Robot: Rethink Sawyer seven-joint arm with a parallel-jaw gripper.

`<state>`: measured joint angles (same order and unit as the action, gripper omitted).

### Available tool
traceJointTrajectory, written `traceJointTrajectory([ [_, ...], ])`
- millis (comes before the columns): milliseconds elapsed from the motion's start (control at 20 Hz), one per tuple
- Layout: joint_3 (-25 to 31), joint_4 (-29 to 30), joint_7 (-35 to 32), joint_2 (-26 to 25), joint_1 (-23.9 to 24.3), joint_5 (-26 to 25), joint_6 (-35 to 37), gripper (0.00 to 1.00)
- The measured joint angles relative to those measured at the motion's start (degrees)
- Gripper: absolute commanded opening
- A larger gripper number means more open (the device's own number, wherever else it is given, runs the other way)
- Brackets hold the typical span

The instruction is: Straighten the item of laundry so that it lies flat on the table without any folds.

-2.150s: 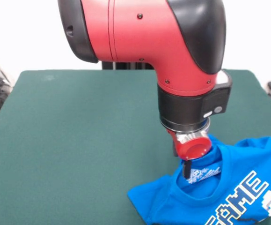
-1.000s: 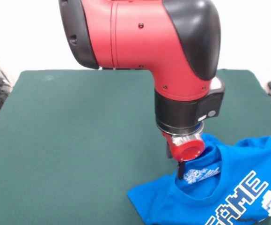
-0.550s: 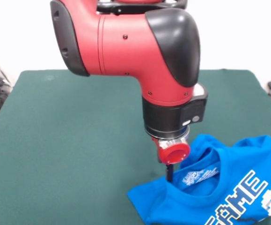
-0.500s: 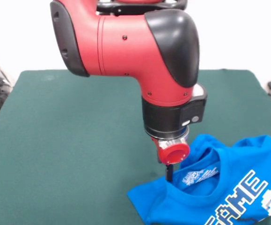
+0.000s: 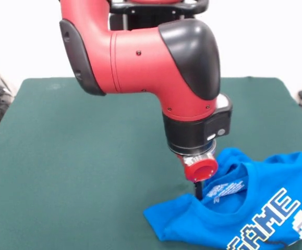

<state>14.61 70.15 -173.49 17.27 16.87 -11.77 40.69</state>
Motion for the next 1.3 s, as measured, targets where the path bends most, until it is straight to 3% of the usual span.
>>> traceJointTrajectory([
  [150, 0.7, 0.4, 0.0, 0.0, 0.5, -0.3, 0.0, 1.00],
  [200, 1.1, 0.4, 0.0, 0.0, 0.7, -0.6, 0.0, 0.00],
  [800, 0.9, -0.3, 0.0, 0.9, -1.0, -2.9, 0.5, 0.00],
  [950, 0.7, -0.6, 0.0, 2.5, -1.1, -3.2, 3.4, 0.00],
  [1300, 0.6, -0.8, 0.0, 9.7, -0.1, -3.0, 18.0, 0.00],
])
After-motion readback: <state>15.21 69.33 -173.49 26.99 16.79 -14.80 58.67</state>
